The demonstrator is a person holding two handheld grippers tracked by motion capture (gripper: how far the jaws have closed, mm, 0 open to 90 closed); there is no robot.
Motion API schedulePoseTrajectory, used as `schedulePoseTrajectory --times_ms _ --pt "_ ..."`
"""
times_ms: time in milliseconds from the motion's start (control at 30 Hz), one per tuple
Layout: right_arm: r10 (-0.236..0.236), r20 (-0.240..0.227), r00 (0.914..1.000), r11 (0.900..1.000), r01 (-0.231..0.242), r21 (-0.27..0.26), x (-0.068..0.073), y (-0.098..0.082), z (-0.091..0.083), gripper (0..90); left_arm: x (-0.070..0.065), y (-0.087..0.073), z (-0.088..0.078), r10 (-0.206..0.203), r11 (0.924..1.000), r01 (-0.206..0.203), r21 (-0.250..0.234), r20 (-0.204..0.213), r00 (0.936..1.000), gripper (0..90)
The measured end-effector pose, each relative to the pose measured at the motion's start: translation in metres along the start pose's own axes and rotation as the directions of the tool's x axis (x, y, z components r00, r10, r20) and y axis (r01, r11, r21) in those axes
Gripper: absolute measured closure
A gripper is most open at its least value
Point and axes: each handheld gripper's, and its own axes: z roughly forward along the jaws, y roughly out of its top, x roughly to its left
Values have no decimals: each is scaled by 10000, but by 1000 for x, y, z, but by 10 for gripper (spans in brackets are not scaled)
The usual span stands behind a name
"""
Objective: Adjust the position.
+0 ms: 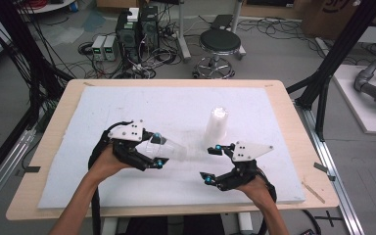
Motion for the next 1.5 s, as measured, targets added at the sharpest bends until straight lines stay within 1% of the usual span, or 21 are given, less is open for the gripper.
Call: schedulePoseTrajectory --times_ms 100,200,300,333,367,400,433,467,500,633,667,700,733,767,800,833,867,933,1067,1200,1500 --pt "297 410 9987 9995 -300 67 -2 -9 -5 190 8 8 2 175 9950 -173 981 -9 9998 336" --pt "642 979 9931 9977 -658 134 -4 -20 -10 190 15 12 5 158 9877 -156 1553 0 9999 335" --pt "1030 1655 9808 9939 -1079 211 -9 -33 -15 190 21 16 8 221 9741 -210 2250 -24 9998 334" --pt "1316 1964 9717 9904 -1371 151 -13 -40 -19 190 23 17 9 179 9713 -172 2370 -7 9998 333" --pt "1316 1964 9717 9904 -1371 151 -13 -40 -19 190 25 17 10 157 9694 -153 2451 3 9999 333" --pt "1503 2450 9578 9872 -1589 156 -16 -46 -22 191 26 18 11 166 9641 -171 2650 40 9999 334" --pt "1503 2450 9578 9872 -1589 156 -16 -46 -22 191 28 18 11 197 9579 -198 2863 32 9998 334" --pt "1691 2916 9415 9831 -1822 179 -18 -51 -24 190 29 19 12 222 9510 -227 3083 52 9997 334" --pt "1691 2916 9415 9831 -1822 179 -18 -51 -24 190 31 20 13 242 9424 -243 3337 45 9997 334" --pt "2012 3633 9097 9755 -2197 96 -23 -60 -28 190 37 23 17 256 9073 -238 4198 13 9997 334" --pt "2086 3941 8951 9724 -2330 145 -25 -64 -30 191 40 25 19 319 8871 -287 4607 8 9995 334" --pt "2086 3941 8951 9724 -2330 145 -25 -64 -30 191 40 25 19 319 8871 -287 4607 8 9995 334" --pt "2073 4144 8861 9718 -2352 167 -27 -67 -31 190 43 26 20 259 8763 -243 4812 31 9997 334" --pt "2073 4144 8861 9718 -2352 167 -27 -67 -31 190 43 26 20 259 8763 -243 4812 31 9997 334" --pt "2182 4282 8769 9687 -2479 140 -28 -69 -32 190 46 27 21 345 8501 -305 5257 22 9994 334" --pt "2182 4282 8769 9687 -2479 140 -28 -69 -32 190 46 27 21 345 8501 -305 5257 22 9994 334" --pt "2111 4305 8776 9701 -2422 181 -29 -72 -31 190 46 27 22 340 8441 -282 5354 -10 9994 334" --pt "2068 4268 8804 9707 -2392 230 -30 -75 -30 191 47 28 24 355 8185 -309 5737 32 9994 333" --pt "2061 4222 8828 9704 -2399 279 -31 -78 -28 190 49 25 28 349 7941 -317 6070 66 9994 333" --pt "1982 4227 8843 9721 -2325 306 -31 -82 -26 190 50 25 29 388 7801 -324 6248 34 9992 334" --pt "1938 4315 8810 9739 -2257 235 -29 -83 -27 190 49 30 26 488 7832 -372 6207 -18 9988 334"
